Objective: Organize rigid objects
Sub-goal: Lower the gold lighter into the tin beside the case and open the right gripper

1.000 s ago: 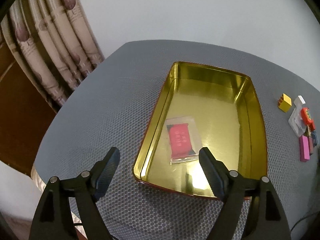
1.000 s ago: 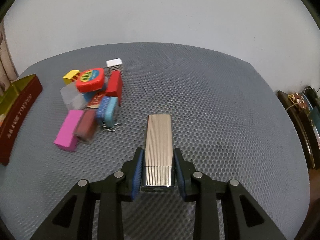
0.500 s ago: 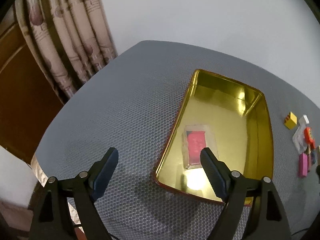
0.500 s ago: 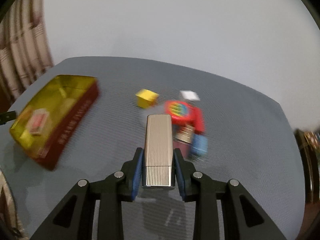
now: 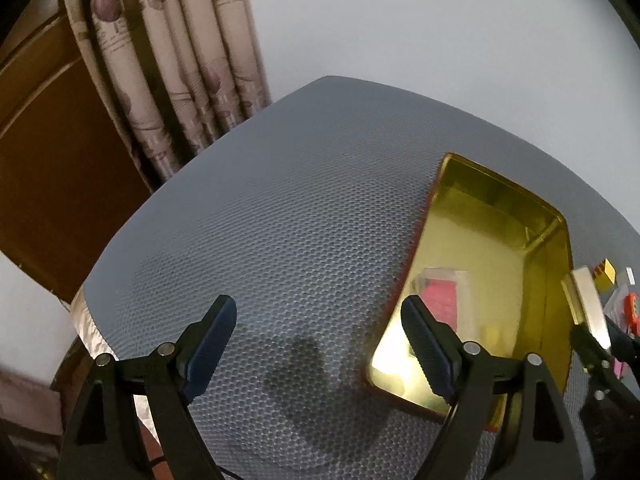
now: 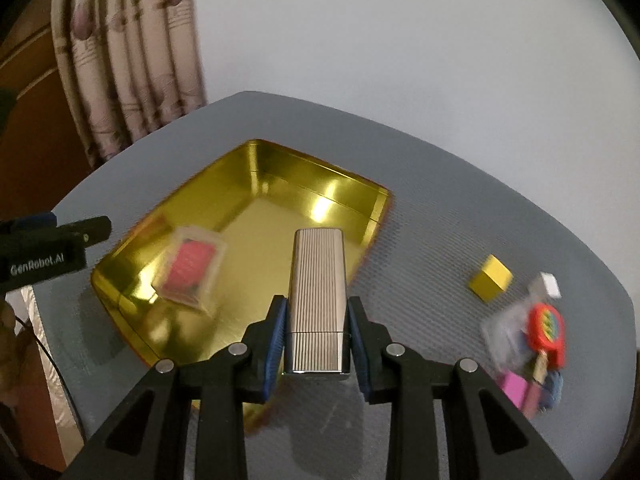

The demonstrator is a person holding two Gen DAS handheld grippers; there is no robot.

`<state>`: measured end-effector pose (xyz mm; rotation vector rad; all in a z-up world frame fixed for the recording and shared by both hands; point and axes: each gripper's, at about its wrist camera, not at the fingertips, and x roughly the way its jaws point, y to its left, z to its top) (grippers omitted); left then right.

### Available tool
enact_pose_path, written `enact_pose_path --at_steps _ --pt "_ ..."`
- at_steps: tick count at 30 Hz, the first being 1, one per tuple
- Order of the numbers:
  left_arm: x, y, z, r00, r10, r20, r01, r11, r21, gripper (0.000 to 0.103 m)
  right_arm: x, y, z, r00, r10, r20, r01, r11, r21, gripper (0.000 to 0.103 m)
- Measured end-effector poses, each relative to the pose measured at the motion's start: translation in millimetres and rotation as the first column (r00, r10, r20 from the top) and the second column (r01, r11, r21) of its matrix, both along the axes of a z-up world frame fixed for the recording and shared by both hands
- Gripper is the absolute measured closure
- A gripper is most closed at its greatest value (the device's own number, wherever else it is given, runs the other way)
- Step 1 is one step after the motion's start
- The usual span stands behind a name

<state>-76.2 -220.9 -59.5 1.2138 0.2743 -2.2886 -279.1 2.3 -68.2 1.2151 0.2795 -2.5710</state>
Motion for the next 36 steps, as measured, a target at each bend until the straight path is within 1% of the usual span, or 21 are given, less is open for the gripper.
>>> enact_pose_path --at_steps 4,6,10,11,12,19,21,24,28,31,34,36 --pt "0.9 -6.6 -0.5 1.000 0.024 0.005 -0.024 1.000 -0.002 0.021 -10.5 -28.0 -2.1 0.999 0.024 0.022 -0.024 1.000 0.010 0.073" --pt "0.4 -10.0 -0.8 1.000 0.029 0.006 -0.029 1.000 0.000 0.021 -15.6 -37.8 -4.5 0.999 0.031 0.025 -0.031 0.999 0.030 0.073" --pt "0.2 -9.4 -2.8 1.000 0.028 0.011 -0.028 1.000 0.011 0.021 -27.9 -54.4 -15.4 0.999 0.019 0.046 -0.022 0.998 0.065 0.073" --pt "-0.2 -8.4 -2.7 1.000 0.026 0.013 -0.026 1.000 0.007 0.021 -29.0 -55.3 -17.6 0.999 0.008 0.051 -0.012 0.997 0.073 0.073" --pt "0.0 -7.2 -2.8 1.000 0.027 0.013 -0.027 1.000 0.004 0.021 -30.6 -56.7 -19.7 0.998 -0.026 0.055 0.022 0.997 0.079 0.073" --pt "-1.0 -2.2 -3.5 1.000 0.020 0.016 -0.020 1.000 0.001 0.021 -41.6 -64.8 -38.1 0.994 -0.048 0.099 0.037 0.994 0.106 0.073" --pt "-1.7 -1.5 -3.5 1.000 0.018 0.019 -0.018 1.000 -0.004 0.021 -39.7 -62.9 -40.0 0.993 -0.049 0.110 0.037 0.994 0.106 0.073" --pt "-2.9 -0.9 -3.6 1.000 0.014 0.020 -0.014 1.000 -0.002 0.021 -39.6 -65.9 -39.4 0.993 -0.060 0.105 0.048 0.992 0.118 0.073" --pt "-3.7 -0.5 -3.3 1.000 0.010 0.019 -0.010 1.000 -0.005 0.021 -40.3 -66.7 -45.4 0.992 -0.063 0.107 0.051 0.992 0.112 0.073" --pt "-4.0 -1.3 -3.4 1.000 0.011 0.019 -0.010 1.000 -0.006 0.021 -38.1 -64.8 -45.1 0.991 -0.070 0.112 0.060 0.994 0.090 0.072" --pt "-4.3 -1.5 -3.5 1.000 0.007 0.018 -0.007 1.000 -0.005 0.021 -36.9 -64.7 -44.4 0.989 -0.073 0.126 0.061 0.994 0.094 0.072" --pt "-4.4 -0.8 -3.4 1.000 0.001 0.016 -0.001 1.000 -0.008 0.021 -33.2 -64.6 -40.7 0.991 -0.070 0.116 0.061 0.995 0.082 0.071"
